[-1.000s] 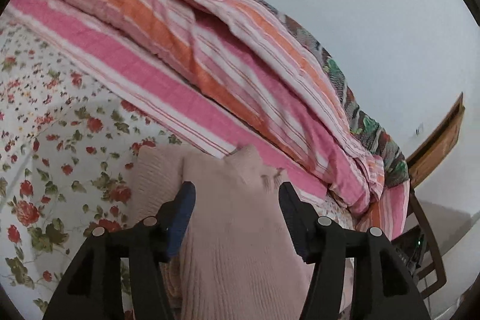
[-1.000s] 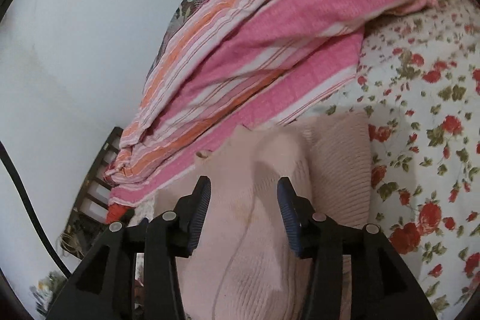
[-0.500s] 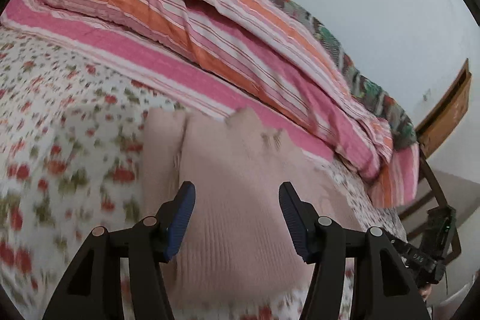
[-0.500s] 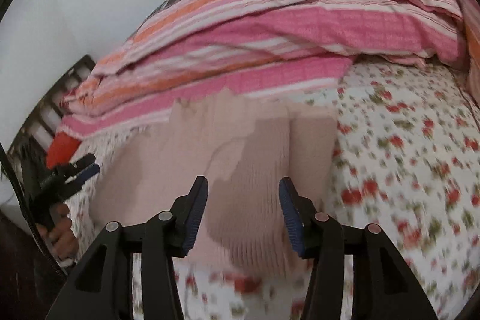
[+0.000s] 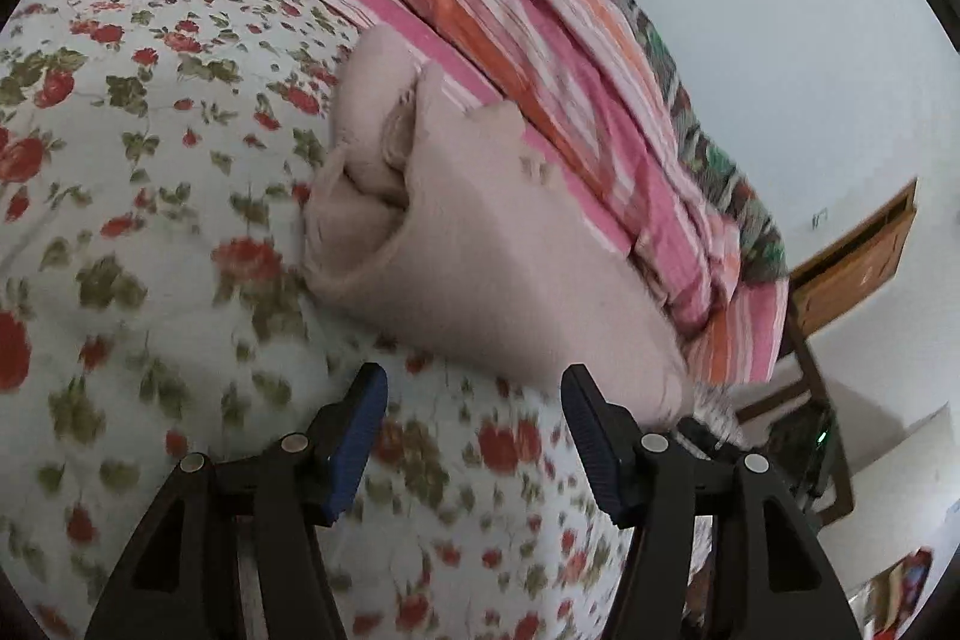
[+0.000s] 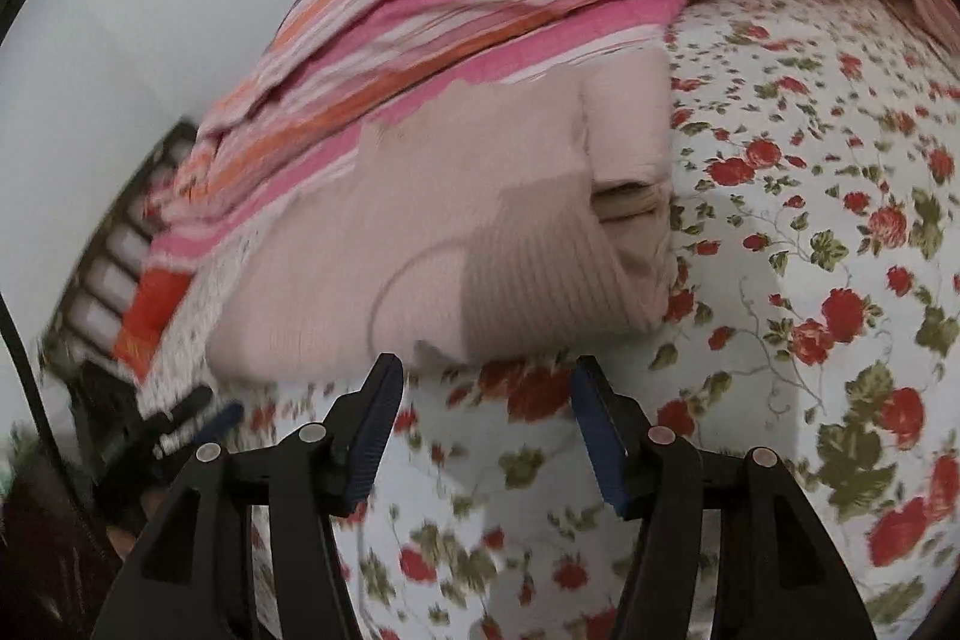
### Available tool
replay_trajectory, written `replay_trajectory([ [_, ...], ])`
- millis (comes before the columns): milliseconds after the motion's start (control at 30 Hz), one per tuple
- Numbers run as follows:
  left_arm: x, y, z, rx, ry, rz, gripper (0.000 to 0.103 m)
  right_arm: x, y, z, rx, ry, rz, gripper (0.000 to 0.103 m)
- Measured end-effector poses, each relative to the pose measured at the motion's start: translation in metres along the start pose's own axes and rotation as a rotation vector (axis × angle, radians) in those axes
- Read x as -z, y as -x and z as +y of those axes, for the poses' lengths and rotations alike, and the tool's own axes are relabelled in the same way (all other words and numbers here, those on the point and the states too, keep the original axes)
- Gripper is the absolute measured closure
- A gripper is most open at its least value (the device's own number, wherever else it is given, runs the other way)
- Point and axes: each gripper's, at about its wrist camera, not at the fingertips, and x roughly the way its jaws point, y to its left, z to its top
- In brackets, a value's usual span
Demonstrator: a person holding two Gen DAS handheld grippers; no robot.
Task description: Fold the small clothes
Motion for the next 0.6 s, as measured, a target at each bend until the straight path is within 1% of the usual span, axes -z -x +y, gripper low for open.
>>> replay_trajectory([
  [67, -0.007, -0.005, 0.002, 0.002, 0.02, -0.014, 0.045, -0.005, -0.002, -0.005, -0.014, -0.051, -0.021, 0.045],
  [133, -0.015, -0.012, 0.005, -0.013, 0.052, -0.041, 0.045, -0.013, -0.006, -0.013, -0.025, -0.114, -0.041, 0.044],
  [167, -0.017, -0.013, 0.006, -0.012, 0.062, -0.056, 0.048, -0.016, -0.008, -0.015, -0.021, -0.132, -0.043, 0.044],
  [233, -0.022, -0.015, 0.004, 0.003, 0.047, -0.082, 0.051, -0.021, -0.017, -0.019, -0.008, -0.166, -0.046, 0.044],
  [267, -0.025, -0.017, 0.004, 0.007, 0.047, -0.086, 0.059, -0.023, -0.019, -0.019, -0.001, -0.168, -0.045, 0.044],
  [300, -0.027, -0.019, 0.005, 0.003, 0.06, -0.094, 0.067, -0.025, -0.024, -0.017, 0.023, -0.161, -0.04, 0.048],
  [333, -0.028, -0.022, 0.007, -0.001, 0.075, -0.097, 0.085, -0.028, -0.027, -0.014, 0.056, -0.147, -0.04, 0.058],
  [367, -0.029, -0.024, 0.009, -0.005, 0.089, -0.095, 0.089, -0.028, -0.03, -0.013, 0.069, -0.142, -0.041, 0.066],
  [400, -0.029, -0.026, 0.012, -0.004, 0.108, -0.096, 0.09, -0.03, -0.033, -0.014, 0.062, -0.144, -0.026, 0.088],
  [433, -0.029, -0.025, 0.013, 0.001, 0.115, -0.1, 0.092, -0.03, -0.035, -0.016, 0.044, -0.156, -0.016, 0.092],
  [500, -0.027, -0.019, 0.011, 0.003, 0.095, -0.106, 0.093, -0.028, -0.029, -0.02, 0.013, -0.172, -0.03, 0.094],
  [533, -0.026, -0.013, 0.01, 0.017, 0.079, -0.112, 0.093, -0.027, -0.025, -0.02, -0.005, -0.172, -0.03, 0.094],
  [600, -0.022, -0.003, 0.013, 0.03, 0.079, -0.11, 0.093, -0.022, -0.015, -0.021, -0.044, -0.172, -0.029, 0.094],
])
